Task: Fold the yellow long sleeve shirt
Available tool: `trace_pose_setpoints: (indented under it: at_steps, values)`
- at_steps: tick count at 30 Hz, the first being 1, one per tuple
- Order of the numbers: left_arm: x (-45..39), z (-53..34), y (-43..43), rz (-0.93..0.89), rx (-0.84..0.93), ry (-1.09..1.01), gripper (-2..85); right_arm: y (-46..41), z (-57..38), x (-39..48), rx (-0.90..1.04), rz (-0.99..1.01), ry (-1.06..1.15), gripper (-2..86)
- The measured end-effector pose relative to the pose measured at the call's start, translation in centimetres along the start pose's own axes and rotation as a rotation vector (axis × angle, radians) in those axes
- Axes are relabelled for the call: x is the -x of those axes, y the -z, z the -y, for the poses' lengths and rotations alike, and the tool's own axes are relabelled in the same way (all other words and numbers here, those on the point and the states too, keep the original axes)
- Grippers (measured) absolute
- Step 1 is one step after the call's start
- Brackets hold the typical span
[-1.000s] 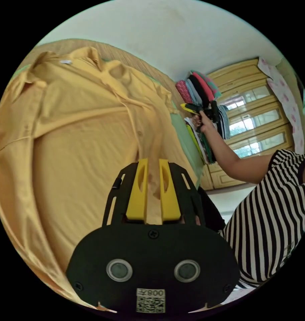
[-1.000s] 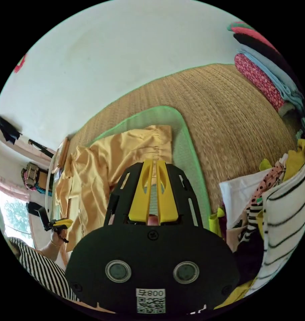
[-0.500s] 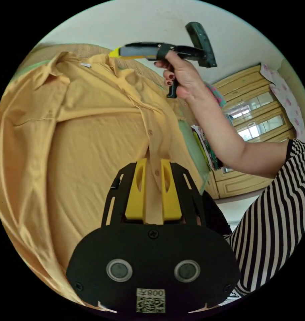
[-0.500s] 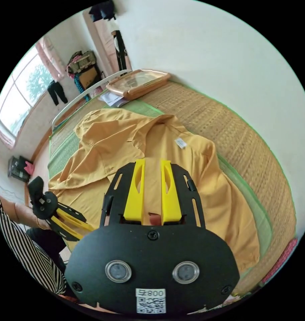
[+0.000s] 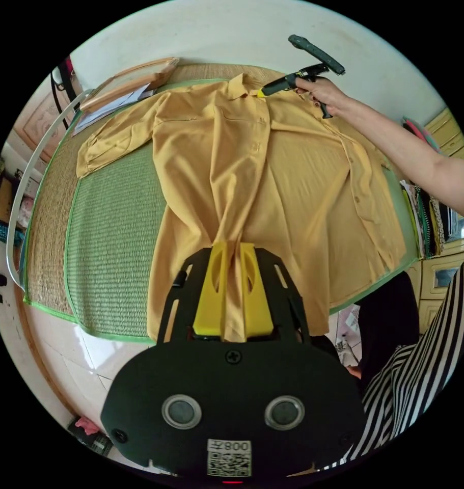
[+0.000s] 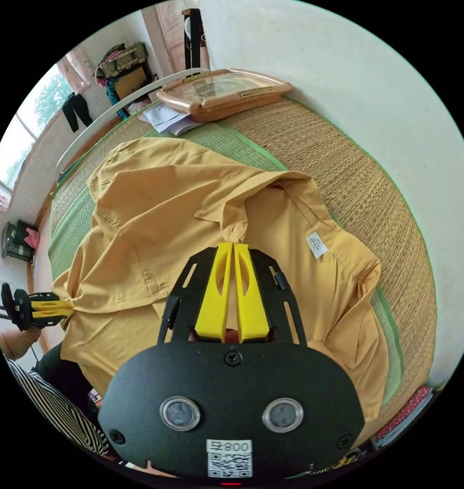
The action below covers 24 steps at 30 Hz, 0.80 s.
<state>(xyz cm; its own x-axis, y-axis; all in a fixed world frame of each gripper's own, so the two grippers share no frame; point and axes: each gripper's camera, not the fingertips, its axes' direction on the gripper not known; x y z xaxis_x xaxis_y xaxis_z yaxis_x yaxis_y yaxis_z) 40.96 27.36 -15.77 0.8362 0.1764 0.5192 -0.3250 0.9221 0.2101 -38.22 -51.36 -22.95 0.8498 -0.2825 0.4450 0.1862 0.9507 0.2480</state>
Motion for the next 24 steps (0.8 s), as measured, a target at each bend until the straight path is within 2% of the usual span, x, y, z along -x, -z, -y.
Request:
trace_pose_setpoints:
  at_steps: [9, 13, 15, 18, 22, 24]
  values:
    - [1.3, -2.2, 2.0, -0.063, -0.141, -0.045, 0.7, 8.2, 4.0, -2.8, -0.115, 0.179, -0.06, 0.2]
    - [1.3, -1.7, 1.9, -0.265, -0.197, -0.1, 0.7, 9.7, 5.0, -4.4, -0.128, 0.188, -0.092, 0.6]
    - [0.7, -1.0, 0.7, -0.34, -0.185, -0.146, 0.8, 9.6, 5.2, -5.2, -0.112, 0.182, -0.099, 0.8]
    - [-0.4, 0.4, -2.9, -0.361, -0.155, -0.198, 1.4, 7.2, 5.2, -7.0, -0.042, 0.135, -0.138, 1.5]
    - [-0.5, 2.0, -8.7, -0.455, -0.029, -0.219, 4.5, 2.6, 4.1, -9.8, 0.102, 0.074, -0.204, 4.8]
    - [-0.4, 2.0, -9.2, -0.494, -0.067, -0.234, 6.0, 2.8, 2.7, -10.9, 0.084, 0.078, -0.222, 5.5]
